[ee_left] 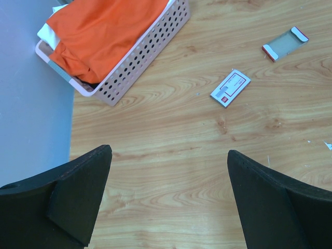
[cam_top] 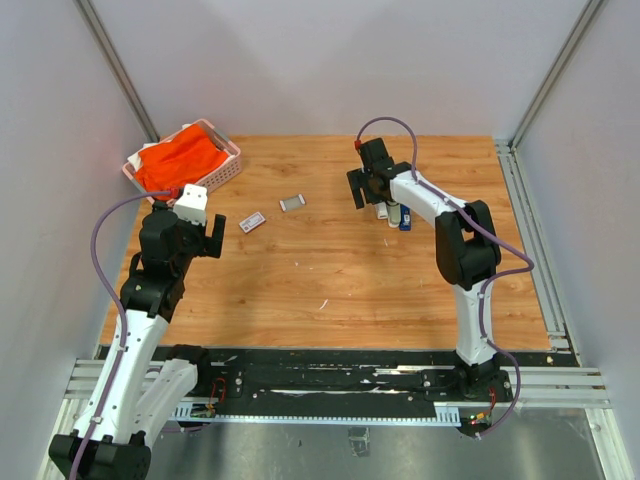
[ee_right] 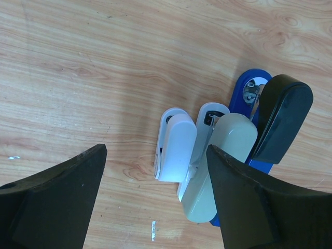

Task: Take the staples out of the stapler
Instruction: Pick up the stapler from the center of the board.

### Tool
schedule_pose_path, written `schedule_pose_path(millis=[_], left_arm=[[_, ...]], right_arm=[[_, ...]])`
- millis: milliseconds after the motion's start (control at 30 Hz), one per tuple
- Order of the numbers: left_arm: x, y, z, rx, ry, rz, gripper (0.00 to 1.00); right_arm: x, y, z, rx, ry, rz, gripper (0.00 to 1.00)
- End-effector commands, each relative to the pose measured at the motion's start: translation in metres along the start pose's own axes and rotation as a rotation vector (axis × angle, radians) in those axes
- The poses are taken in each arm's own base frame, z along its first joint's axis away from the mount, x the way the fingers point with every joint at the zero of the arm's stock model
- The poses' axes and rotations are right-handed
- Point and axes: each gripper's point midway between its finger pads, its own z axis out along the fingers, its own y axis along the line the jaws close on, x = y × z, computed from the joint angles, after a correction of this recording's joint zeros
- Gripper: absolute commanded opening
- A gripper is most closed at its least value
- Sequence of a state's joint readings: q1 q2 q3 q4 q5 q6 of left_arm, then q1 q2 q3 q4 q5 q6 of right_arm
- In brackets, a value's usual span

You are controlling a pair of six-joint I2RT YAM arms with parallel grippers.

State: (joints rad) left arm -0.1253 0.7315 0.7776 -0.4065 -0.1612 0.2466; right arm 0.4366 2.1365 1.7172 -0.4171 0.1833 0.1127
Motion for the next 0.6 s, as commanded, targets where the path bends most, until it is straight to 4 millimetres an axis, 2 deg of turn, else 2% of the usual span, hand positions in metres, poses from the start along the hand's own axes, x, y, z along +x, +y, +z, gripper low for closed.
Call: schedule_pose_path(millis=[0, 167, 567], left_arm=[[-0.003, 0.003, 0.000, -0.009, -0.018, 0.003, 0.98], [-0.002, 0.002, 0.001, -0.008, -0.015, 0.004, 0.98], [-0.001, 0.002, 0.001, -0.005, -0.011, 0.005, 0.98]], right_arm=[[0.002, 0.003, -0.002, 0.013, 0.011, -0.003, 0.79], [0.008, 0.007, 0.005, -0.004, 0.031, -0.009, 0.77], [0.011, 0.004, 0.012, 0.023, 0.046, -0.016, 0.75]])
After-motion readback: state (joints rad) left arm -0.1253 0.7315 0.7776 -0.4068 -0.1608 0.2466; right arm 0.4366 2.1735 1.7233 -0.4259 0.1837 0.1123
